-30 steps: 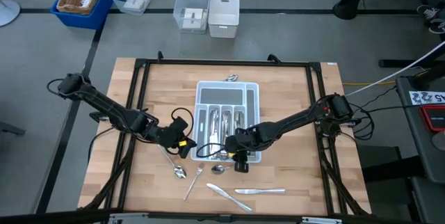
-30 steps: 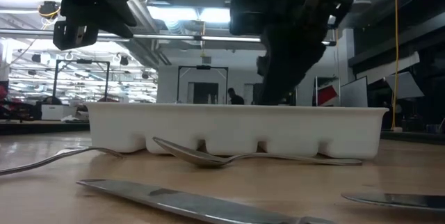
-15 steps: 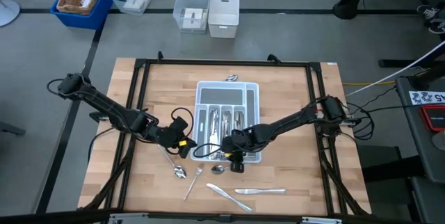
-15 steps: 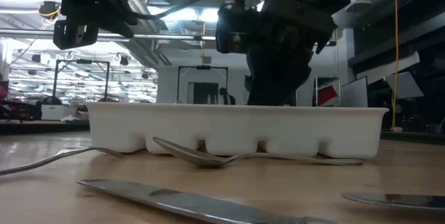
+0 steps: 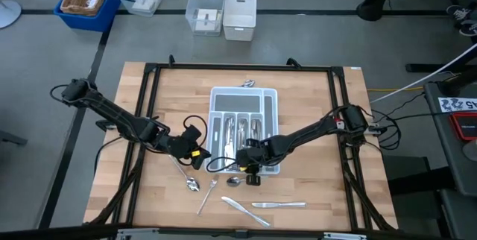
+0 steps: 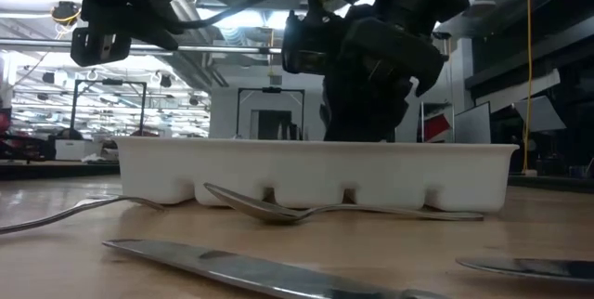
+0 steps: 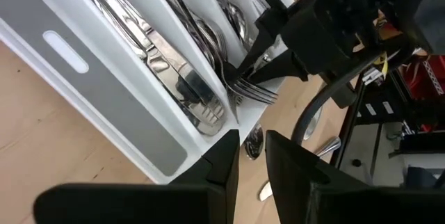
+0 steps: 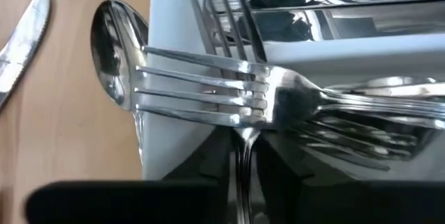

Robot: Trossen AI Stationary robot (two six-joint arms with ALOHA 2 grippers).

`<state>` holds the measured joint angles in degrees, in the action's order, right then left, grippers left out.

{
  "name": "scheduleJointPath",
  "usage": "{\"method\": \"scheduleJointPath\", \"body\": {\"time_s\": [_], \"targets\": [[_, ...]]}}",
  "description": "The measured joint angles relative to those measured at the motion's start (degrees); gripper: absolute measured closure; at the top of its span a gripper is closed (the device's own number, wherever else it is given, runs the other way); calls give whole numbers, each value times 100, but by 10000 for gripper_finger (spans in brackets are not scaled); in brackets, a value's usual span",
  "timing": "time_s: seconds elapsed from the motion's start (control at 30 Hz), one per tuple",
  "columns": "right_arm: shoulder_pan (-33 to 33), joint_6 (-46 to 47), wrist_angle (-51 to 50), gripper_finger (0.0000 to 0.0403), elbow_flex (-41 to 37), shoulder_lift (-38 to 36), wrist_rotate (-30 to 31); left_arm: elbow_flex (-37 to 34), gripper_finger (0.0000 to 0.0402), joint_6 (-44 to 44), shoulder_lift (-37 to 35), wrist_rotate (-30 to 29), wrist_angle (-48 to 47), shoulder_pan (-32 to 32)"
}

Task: Sort silverware
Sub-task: Adjust the silver fork in the white cutlery tray

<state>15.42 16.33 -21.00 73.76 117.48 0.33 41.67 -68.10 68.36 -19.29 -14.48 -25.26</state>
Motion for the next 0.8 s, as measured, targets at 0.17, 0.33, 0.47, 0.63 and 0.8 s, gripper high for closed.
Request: {"method": "scheduleJointPath", "body": {"time_s": [0.17, 0.33, 0.47, 0.63, 0.8], "targets": [[-12, 12, -66, 387, -4, -12, -374, 1, 341, -4, -1, 0, 2, 0], [-28, 18, -97, 382, -11, -57, -687, 0, 341, 4, -1, 0, 2, 0], [-26, -11, -404, 375, 150, -184, -721, 0, 341, 36, -1, -1, 3, 0], [-14, -33, -1155, 383, 616, -217, -888, 0, 341, 76, 0, 0, 4, 0], [-48, -204, -2125, 383, 1171, -236, -1001, 0, 341, 73, 0, -2, 2, 0]]}}
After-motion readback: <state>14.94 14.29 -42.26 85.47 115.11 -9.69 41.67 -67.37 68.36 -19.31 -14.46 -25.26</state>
